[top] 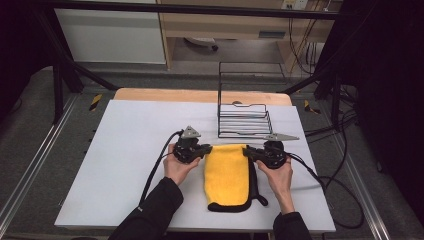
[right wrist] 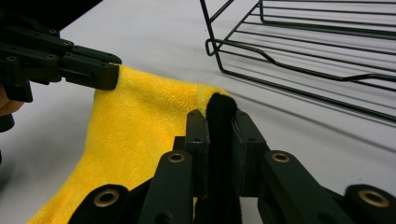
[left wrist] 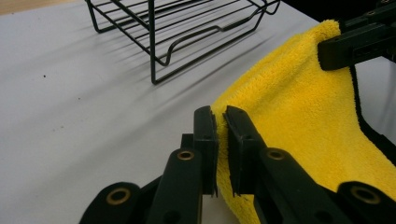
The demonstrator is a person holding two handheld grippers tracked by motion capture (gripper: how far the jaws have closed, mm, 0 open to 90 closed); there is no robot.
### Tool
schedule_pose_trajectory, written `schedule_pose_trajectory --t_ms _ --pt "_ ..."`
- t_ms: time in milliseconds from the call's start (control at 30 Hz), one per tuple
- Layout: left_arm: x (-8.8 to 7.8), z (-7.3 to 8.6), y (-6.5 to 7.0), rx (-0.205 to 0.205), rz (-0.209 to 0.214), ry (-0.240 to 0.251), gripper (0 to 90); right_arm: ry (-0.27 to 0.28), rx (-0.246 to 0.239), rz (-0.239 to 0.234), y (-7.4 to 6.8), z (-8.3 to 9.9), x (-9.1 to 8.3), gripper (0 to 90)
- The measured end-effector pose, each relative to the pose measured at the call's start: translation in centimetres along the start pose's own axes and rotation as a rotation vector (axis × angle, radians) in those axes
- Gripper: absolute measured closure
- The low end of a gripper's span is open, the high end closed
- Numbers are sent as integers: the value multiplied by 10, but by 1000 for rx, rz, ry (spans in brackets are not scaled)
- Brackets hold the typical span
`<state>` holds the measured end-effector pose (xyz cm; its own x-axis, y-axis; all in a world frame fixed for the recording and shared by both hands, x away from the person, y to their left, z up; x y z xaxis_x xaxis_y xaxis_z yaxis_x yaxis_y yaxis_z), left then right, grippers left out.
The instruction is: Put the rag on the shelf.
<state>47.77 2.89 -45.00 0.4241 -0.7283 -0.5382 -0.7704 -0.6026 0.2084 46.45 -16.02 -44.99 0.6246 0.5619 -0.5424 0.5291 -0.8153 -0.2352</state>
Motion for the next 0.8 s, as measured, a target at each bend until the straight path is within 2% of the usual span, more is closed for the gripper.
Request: schedule_pose_trajectory --t_ms 400,800 --pt "-18 -20 17 32 11 69 833 87 -37 25 -13 -13 -30 795" --pt "-39 -47 37 97 12 139 833 183 -66 52 -22 -33 -60 796"
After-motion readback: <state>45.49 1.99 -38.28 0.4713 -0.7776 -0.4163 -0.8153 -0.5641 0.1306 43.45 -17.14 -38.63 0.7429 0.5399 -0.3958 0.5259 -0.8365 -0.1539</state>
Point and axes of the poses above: each handheld gripper's, and its own axes: x roughly forward along the jaws, z roughly out of its underside, y roughly to its right, the point moved 8 cm from there along x, roughly forward along the jaws, and after that the axes turned 4 degrees about z, right-handed, at the moved point
